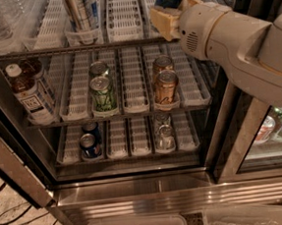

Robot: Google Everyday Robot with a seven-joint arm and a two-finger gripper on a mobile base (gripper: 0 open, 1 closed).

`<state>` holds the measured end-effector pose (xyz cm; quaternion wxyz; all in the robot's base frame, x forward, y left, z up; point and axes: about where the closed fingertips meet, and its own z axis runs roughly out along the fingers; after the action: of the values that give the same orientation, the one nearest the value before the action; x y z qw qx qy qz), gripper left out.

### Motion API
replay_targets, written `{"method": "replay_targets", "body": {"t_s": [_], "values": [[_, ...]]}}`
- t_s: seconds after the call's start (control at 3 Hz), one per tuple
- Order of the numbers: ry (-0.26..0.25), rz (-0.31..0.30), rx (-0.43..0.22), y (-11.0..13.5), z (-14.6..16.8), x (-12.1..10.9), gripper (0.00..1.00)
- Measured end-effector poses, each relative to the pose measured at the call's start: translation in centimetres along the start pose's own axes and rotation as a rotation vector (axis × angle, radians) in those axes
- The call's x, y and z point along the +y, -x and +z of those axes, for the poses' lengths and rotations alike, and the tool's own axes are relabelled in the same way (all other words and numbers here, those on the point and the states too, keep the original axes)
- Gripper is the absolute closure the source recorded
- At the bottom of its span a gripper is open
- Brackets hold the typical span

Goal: Pick redbull can from top shelf of fridge

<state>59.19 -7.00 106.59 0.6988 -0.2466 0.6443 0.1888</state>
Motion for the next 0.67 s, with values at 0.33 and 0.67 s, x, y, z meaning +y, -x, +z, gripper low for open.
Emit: {"method": "replay_targets", "body": {"t_s": [0.33,0.67], "values": [[0.004,-0.011,0.005,0.1,-0.2,0.16,1.0],[0.008,-0.02,0.01,0.17,-0.48,0.33,1.0]]}}
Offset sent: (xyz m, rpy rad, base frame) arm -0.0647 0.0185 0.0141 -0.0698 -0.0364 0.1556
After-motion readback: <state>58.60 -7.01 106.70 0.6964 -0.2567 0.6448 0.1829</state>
